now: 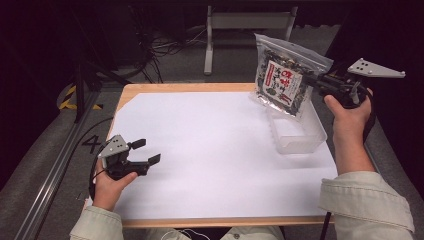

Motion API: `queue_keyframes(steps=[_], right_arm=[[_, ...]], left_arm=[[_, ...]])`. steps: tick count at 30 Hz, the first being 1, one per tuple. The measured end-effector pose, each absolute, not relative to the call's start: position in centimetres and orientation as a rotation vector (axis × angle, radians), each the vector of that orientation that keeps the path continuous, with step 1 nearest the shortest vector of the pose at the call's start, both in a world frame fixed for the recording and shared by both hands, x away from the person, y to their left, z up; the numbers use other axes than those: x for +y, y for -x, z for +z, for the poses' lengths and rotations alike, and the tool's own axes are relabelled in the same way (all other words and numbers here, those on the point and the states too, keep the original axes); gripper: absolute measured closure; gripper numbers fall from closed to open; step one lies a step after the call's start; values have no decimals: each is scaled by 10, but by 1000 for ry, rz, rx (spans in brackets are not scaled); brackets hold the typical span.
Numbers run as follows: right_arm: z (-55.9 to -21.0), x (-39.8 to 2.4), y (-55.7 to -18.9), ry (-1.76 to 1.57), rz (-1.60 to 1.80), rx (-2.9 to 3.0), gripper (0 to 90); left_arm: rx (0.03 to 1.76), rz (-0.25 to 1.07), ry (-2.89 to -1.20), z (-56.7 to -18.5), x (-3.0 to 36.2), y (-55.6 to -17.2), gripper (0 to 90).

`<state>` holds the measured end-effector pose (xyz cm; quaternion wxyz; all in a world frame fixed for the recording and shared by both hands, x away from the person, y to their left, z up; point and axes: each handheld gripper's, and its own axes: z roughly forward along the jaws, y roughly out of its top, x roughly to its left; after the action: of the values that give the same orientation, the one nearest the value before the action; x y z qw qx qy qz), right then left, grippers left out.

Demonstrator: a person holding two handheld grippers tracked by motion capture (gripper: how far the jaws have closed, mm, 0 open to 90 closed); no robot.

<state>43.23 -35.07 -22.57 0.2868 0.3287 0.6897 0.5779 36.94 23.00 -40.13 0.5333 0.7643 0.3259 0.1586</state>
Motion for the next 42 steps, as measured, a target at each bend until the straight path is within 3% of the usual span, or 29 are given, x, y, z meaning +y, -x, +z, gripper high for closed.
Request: queue_keyframes(steps=[28, 42], right_arm=[[-237, -396, -437, -958, 1456, 1732, 776], [-252, -399, -434, -961, 1416, 1750, 776]], left_arm=[[766, 370, -1812, -404, 230, -370, 165], [758, 367, -1809, -404, 231, -370, 163]])
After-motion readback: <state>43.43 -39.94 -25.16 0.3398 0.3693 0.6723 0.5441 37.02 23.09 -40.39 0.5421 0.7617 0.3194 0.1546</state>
